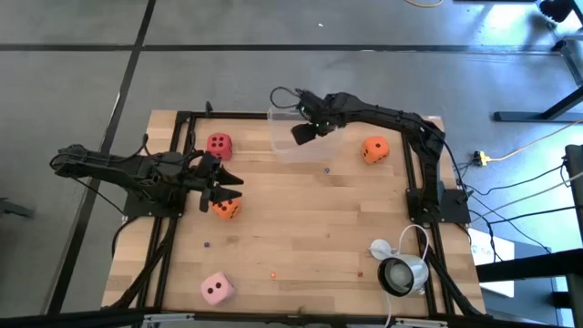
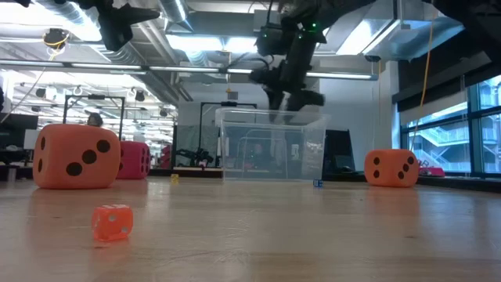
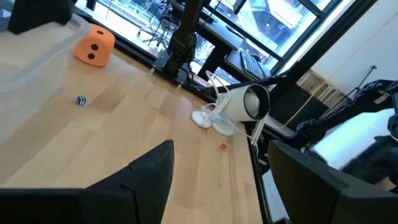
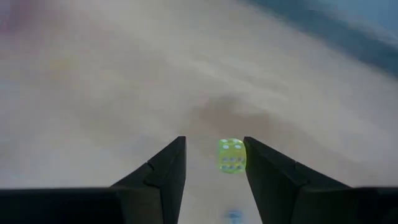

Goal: Pick & Place Dice
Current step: Put the small green dice into the transparent bin

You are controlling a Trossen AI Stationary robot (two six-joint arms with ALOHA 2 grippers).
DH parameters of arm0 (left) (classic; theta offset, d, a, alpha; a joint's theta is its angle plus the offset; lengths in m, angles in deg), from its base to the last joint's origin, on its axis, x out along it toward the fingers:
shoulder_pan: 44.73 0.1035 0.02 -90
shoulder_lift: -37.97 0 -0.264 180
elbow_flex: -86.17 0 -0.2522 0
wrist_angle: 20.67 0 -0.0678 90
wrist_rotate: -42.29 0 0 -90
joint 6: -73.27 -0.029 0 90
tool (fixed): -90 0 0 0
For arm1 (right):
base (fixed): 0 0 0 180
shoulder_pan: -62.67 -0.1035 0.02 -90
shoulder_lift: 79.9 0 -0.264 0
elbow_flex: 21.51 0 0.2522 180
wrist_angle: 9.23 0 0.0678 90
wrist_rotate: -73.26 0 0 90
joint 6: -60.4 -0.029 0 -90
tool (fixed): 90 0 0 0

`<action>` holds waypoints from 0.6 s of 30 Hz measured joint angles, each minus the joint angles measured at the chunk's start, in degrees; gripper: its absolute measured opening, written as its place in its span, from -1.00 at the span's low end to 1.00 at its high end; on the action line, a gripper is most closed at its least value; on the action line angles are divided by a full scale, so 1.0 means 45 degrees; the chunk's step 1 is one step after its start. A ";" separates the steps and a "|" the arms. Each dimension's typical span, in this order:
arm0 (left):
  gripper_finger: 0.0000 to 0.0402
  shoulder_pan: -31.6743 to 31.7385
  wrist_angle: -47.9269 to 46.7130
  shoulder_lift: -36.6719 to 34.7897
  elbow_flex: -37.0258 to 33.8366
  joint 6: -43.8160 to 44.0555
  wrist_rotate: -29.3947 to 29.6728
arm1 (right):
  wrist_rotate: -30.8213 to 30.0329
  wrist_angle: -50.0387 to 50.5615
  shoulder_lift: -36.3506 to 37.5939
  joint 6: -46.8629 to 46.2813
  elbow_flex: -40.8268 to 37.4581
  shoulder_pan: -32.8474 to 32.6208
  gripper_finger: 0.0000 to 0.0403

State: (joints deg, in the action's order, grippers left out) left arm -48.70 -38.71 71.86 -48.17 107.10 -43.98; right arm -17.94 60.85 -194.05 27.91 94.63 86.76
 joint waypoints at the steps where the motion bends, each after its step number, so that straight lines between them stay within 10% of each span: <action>1: 0.26 0.0000 0.0143 0.0000 0.0000 -0.0029 0.0095 | 0.0361 -0.0149 0.0005 0.0509 0.0011 0.0008 -0.21; 4: 0.26 0.0054 0.0945 0.0023 0.0000 -0.0406 0.0821 | -0.1569 0.0432 0.0005 -0.0969 0.0008 -0.0118 -0.21; 8: 0.26 0.0647 0.1551 0.0235 0.0144 -0.0709 0.0994 | 0.0794 -0.0320 0.0005 0.0544 0.0007 0.0003 -0.21; 11: 0.26 0.1375 0.1083 0.0759 0.0684 -0.0699 0.0404 | -0.1665 0.0585 0.0005 -0.1423 0.0002 -0.0121 -0.22; 14: 0.26 0.2111 0.0539 0.1618 0.1620 -0.0775 -0.0329 | 0.0859 -0.0609 0.0005 0.0697 0.0013 -0.0084 -0.22; 18: 0.26 0.3122 -0.0427 0.2865 0.3279 -0.1564 -0.1241 | -0.1482 0.0488 0.0005 -0.0989 -0.0013 -0.0236 -0.22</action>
State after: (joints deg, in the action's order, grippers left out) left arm -34.65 -40.63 84.75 -33.42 100.06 -49.57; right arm -24.61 63.05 -194.03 23.46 94.57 85.70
